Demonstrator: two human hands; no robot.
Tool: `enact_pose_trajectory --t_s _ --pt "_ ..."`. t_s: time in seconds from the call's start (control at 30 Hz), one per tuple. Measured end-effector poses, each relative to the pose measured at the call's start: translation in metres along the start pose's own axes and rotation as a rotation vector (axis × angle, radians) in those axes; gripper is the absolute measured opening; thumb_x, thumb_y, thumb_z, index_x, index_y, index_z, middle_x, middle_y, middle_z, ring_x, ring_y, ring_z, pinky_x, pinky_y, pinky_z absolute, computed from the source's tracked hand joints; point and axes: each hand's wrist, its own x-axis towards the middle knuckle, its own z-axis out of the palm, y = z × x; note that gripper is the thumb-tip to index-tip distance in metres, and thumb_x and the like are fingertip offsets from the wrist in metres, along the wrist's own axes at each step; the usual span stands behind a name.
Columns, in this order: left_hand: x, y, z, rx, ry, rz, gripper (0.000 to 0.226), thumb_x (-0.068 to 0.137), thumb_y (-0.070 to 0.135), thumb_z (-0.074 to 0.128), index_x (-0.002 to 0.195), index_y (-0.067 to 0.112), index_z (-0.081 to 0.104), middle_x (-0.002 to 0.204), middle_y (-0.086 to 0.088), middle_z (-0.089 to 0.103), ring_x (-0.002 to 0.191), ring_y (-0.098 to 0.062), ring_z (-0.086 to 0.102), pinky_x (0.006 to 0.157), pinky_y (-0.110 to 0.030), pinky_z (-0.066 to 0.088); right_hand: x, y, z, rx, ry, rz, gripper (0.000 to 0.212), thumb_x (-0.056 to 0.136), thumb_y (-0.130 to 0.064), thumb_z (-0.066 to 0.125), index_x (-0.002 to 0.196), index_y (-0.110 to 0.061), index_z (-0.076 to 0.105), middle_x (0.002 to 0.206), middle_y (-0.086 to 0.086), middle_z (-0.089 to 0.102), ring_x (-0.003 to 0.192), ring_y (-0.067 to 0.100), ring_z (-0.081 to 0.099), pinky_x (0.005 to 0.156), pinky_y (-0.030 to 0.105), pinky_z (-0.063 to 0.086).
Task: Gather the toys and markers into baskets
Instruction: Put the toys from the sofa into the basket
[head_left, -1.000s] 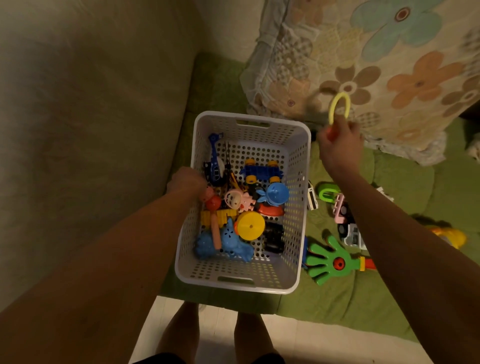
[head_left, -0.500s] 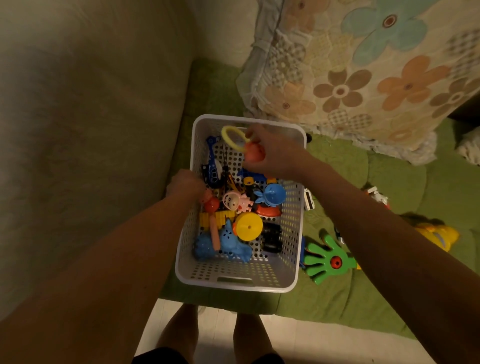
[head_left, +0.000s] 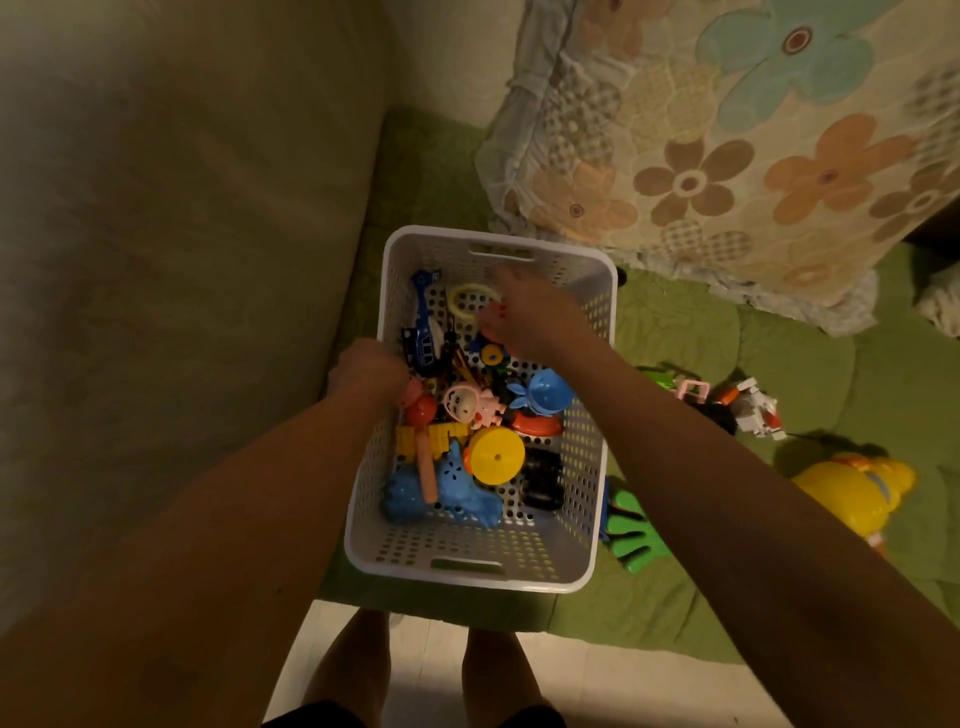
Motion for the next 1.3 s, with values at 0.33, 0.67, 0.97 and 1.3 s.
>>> enact_pose_trajectory --t_s 0.33,0.67,0.97,1.3 --pt "-0.002 0.006 0.000 0.008 -0.005 -0.043 0.031 0.089 0.009 0.060 0.115 -0.006 0.054 0.116 -0.020 0.057 0.108 -0.033 0.057 0.078 -0.034 0.047 0.019 0.080 -0.061 0.138 0.561 0.266 0.023 0.095 -0.020 0.044 0.103 -0.003 0.056 0.098 0.021 0.062 0.085 0.038 0.059 0.063 0.040 0.038" --pt "-0.005 0.002 0.003 -0.011 0.018 -0.046 0.028 0.078 0.017 0.071 0.096 0.003 0.056 0.106 -0.012 0.062 0.093 -0.026 0.063 0.066 -0.029 0.049 0.023 0.134 0.005 0.023 -0.018 0.408 0.035 0.090 -0.016 0.059 0.125 -0.018 0.063 0.125 0.019 0.060 0.109 0.038 0.059 0.088 0.041 0.047" --pt "-0.003 0.005 0.005 0.005 0.026 -0.060 0.034 0.085 0.012 0.064 0.115 -0.002 0.055 0.116 -0.017 0.058 0.104 -0.030 0.060 0.075 -0.032 0.049 0.022 0.137 0.014 -0.013 0.075 0.479 0.027 0.092 -0.001 0.050 0.113 0.002 0.066 0.113 0.027 0.063 0.101 0.043 0.060 0.085 0.043 0.047" --pt "-0.009 0.008 0.004 0.019 0.019 -0.049 0.032 0.086 0.010 0.061 0.115 -0.005 0.055 0.100 -0.015 0.059 0.090 -0.027 0.057 0.069 -0.029 0.046 0.006 0.151 0.013 0.053 0.126 0.424 0.050 0.093 -0.012 0.056 0.141 -0.016 0.044 0.127 0.024 0.047 0.101 0.044 0.057 0.083 0.042 0.047"
